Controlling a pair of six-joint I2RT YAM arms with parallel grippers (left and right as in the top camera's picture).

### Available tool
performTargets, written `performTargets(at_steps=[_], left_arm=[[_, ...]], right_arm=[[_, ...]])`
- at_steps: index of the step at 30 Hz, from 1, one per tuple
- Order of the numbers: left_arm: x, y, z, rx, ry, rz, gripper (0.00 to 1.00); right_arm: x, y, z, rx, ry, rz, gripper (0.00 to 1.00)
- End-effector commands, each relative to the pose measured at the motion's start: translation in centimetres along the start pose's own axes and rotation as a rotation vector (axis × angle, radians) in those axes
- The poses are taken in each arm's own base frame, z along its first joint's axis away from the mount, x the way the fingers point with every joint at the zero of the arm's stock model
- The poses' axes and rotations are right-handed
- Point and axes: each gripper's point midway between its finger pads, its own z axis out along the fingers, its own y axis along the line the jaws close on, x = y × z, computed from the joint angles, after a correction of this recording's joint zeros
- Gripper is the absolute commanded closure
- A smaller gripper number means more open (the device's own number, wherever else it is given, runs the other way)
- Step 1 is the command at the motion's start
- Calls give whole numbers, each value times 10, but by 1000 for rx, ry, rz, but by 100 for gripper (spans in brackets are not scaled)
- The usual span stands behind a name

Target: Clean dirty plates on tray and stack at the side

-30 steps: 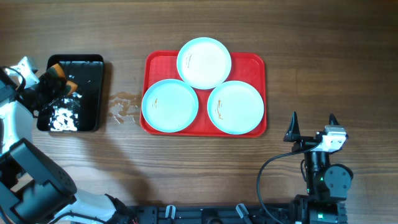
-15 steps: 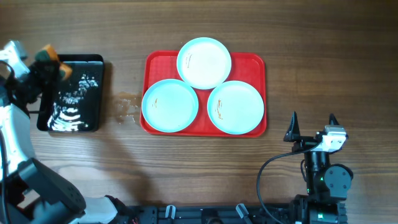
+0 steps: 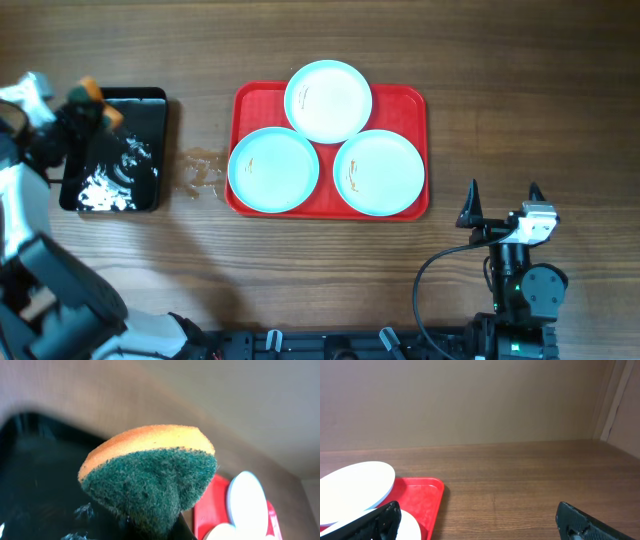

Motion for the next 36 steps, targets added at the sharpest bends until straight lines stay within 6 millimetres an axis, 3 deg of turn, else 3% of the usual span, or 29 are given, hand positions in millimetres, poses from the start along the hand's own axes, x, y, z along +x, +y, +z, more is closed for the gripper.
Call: performTargets(at_steps=[1,3,5,10,14,16,19,23,27,29,32,33,36], left_arm=[[-44,-39,-35,14,-125,117,96],[-41,-30,-35,-36,-116,99,96],[-28,-9,-31,-129,-68,75,96],[36,53,-8,-294,156,16,96],[68,64,15,-214,237,-72,96],[62,52,20,-137,214,-67,96],[29,17,13,8,122,2,96],[-20,-28,-13,72,-13,155,96],[-45,-53,-35,69,-105,266,96],[-47,-49,-36,35,-108,266,96],[-29,-17,-28,-94,-45,190,96],[-14,1,-21,-144,-2,155,96],[28,30,0,-161,104,94,96]], right_arm=[[-2,-1,0,5,-10,9,0],[-2,-1,0,5,-10,9,0],[-2,-1,0,5,-10,9,0],[-2,-1,0,5,-10,9,0],[-2,-1,0,5,-10,9,0],[-2,-1,0,5,-10,9,0],[-2,-1,0,5,-10,9,0],[-2,-1,0,5,-10,9,0],[-2,-1,0,5,-10,9,0],[-2,-1,0,5,-10,9,0],[-2,-1,0,5,-10,9,0],[-2,-1,0,5,-10,8,0],[-2,-1,0,5,-10,9,0]])
